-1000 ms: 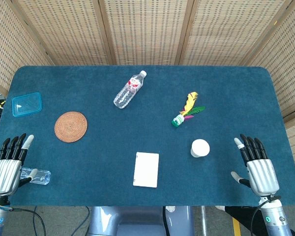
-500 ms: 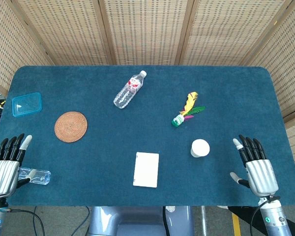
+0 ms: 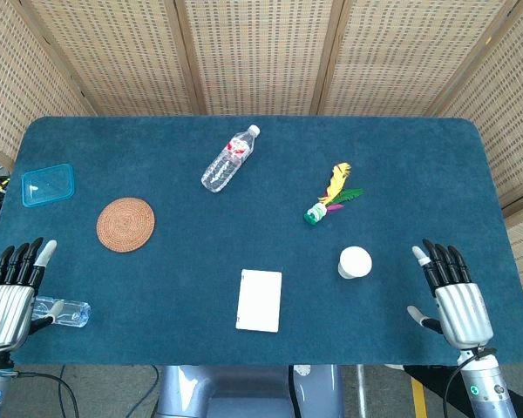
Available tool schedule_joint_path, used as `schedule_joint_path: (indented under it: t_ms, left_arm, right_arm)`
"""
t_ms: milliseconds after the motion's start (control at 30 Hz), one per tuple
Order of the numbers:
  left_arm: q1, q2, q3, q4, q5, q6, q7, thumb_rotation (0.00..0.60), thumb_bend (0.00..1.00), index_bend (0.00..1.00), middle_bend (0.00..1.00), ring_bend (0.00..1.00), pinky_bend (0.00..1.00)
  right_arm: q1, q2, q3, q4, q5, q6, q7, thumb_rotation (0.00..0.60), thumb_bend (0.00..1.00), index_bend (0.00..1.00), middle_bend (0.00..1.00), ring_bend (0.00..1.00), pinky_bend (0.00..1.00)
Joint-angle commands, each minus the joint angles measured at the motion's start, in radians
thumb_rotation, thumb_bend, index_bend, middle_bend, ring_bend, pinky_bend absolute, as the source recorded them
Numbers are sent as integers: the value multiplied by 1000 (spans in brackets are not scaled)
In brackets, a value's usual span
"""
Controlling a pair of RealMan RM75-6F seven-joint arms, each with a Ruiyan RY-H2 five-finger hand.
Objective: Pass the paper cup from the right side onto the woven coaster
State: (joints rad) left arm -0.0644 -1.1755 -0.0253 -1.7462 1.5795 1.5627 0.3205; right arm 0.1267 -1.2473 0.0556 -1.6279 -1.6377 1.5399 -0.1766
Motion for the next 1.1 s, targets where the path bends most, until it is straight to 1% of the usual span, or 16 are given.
schedule_joint_path:
  t_ms: [33, 300, 533, 767, 1100]
  left_arm:
    - [0, 0, 0, 0, 0, -1, -1, 600, 231, 0, 0, 0, 0]
    - [0, 0, 0, 1, 4, 1, -4, 600, 230, 0, 0, 0, 0]
    - [2, 4, -3, -1, -4, 1, -8, 600, 231, 0, 0, 0, 0]
    - [0, 1, -3, -2, -4, -4, 1, 600, 231, 0, 0, 0, 0]
    - [0, 7, -6, -1, -12, -6, -5, 600, 231, 0, 0, 0, 0]
  right_arm:
    - [0, -1, 0, 0, 0, 0, -1, 600, 83, 31, 0, 0, 0]
    - [8, 4, -5, -3, 0, -20, 14, 600, 83, 32, 0, 0, 0]
    - [41, 17, -6, -14, 22, -95, 15, 600, 83, 94, 0, 0, 0]
    - [92, 26, 27, -41, 64, -171, -6, 600, 84, 148, 0, 0, 0]
    - [177, 15, 79, -67, 170, -306, -62, 600, 84, 160, 0, 0, 0]
